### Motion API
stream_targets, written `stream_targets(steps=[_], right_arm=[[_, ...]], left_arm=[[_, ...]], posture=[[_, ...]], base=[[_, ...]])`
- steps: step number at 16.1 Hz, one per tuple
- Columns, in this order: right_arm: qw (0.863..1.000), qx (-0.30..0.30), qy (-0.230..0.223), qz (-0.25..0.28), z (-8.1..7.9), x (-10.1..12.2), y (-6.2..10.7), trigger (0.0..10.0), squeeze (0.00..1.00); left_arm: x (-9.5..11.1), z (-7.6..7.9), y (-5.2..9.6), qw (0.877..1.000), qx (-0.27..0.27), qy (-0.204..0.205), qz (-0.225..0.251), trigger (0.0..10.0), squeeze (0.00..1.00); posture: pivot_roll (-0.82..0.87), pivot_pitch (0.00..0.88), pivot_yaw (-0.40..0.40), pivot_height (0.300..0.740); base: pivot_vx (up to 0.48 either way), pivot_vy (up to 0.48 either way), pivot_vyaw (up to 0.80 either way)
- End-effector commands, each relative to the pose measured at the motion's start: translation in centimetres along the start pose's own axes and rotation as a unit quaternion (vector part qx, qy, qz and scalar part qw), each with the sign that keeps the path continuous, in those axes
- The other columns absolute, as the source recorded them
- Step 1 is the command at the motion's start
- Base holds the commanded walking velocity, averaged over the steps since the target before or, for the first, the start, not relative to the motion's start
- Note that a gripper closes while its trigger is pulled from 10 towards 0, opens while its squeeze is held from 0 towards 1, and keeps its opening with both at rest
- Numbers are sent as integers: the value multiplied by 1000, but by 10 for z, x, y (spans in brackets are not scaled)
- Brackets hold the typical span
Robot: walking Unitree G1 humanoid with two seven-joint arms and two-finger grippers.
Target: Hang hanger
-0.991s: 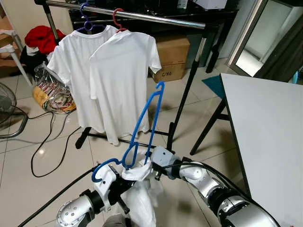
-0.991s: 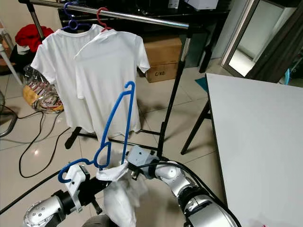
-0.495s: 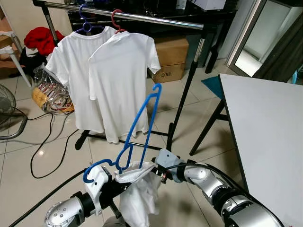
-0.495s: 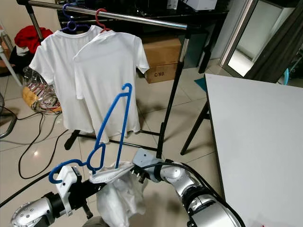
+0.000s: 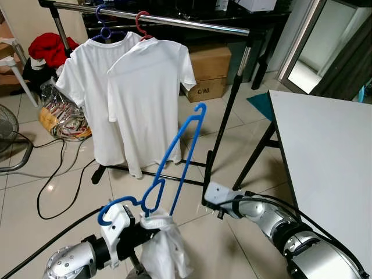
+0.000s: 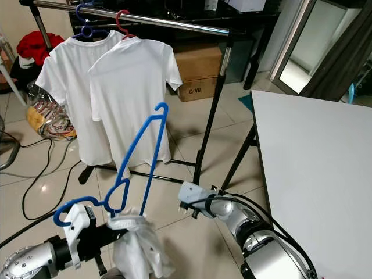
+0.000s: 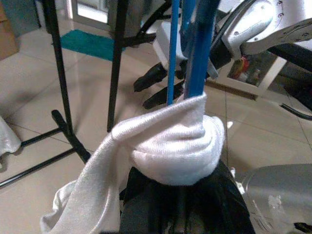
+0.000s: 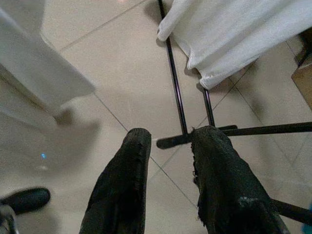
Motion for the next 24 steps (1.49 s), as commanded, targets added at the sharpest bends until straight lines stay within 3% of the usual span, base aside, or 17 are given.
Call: stream_targets(steps=[1, 3, 5, 6, 10, 14, 20, 21, 23, 24], right_arm=[[998, 14, 53, 2, -1, 2, 0, 10000, 0], [990, 76, 107, 43, -22, 12, -2, 10000, 0], [978, 167, 91, 88, -45, 22, -1, 10000, 0], [972, 191, 87, 103, -49, 28, -1, 10000, 0], [961, 222, 77, 143, -53, 48, -4, 10000, 0], [955, 233, 85, 161, -69, 53, -5, 10000, 0], [950, 234, 116, 169, -75, 55, -4, 10000, 0], [948, 238, 126, 168, -76, 55, -4, 9451, 0], [946, 241, 142, 166, -79, 56, -5, 4235, 0], [946, 240, 146, 164, -79, 56, -5, 3765, 0]], left_arm=[[6, 7, -2, 1000, -17, -12, 2, 10000, 0], [8, 10, -1, 1000, -22, -14, 0, 10000, 0], [8, 13, -1, 999, -31, -17, -6, 10000, 0], [7, 16, -2, 999, -41, -18, -12, 10000, 0], [-2, 22, -8, 997, -64, -27, -41, 10000, 0], [-3, 22, -10, 995, -74, -41, -56, 10000, 0], [0, 21, -14, 993, -82, -53, -60, 10000, 0], [1, 20, -14, 993, -83, -55, -60, 10000, 0], [2, 20, -15, 993, -84, -58, -60, 10000, 0], [2, 20, -16, 993, -85, -59, -60, 10000, 0]], posture=[[147, 0, -50, 740], [157, 0, -54, 740], [167, 0, -53, 740], [171, 0, -54, 740], [180, 0, -56, 740], [175, 0, -53, 740], [166, 0, -51, 740], [165, 0, -51, 740], [166, 0, -52, 740], [166, 0, -52, 740]], base=[[0, 0, 0], [0, 0, 0], [0, 0, 0], [0, 0, 0], [0, 0, 0], [0, 0, 0], [0, 0, 0], [0, 0, 0], [0, 0, 0], [0, 0, 0]])
Point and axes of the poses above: a point about 5 cm out from each wrist's last joint towards the gripper, its own y axis pointing back from the gripper into the wrist, its own x axis along the axis of the wrist's last joint, z = x × y, the point moved 2 cm from there along -y, pointing out of the wrist towards the gripper, and after that the axes turned 10 degrees about y, right-handed, at the moved point
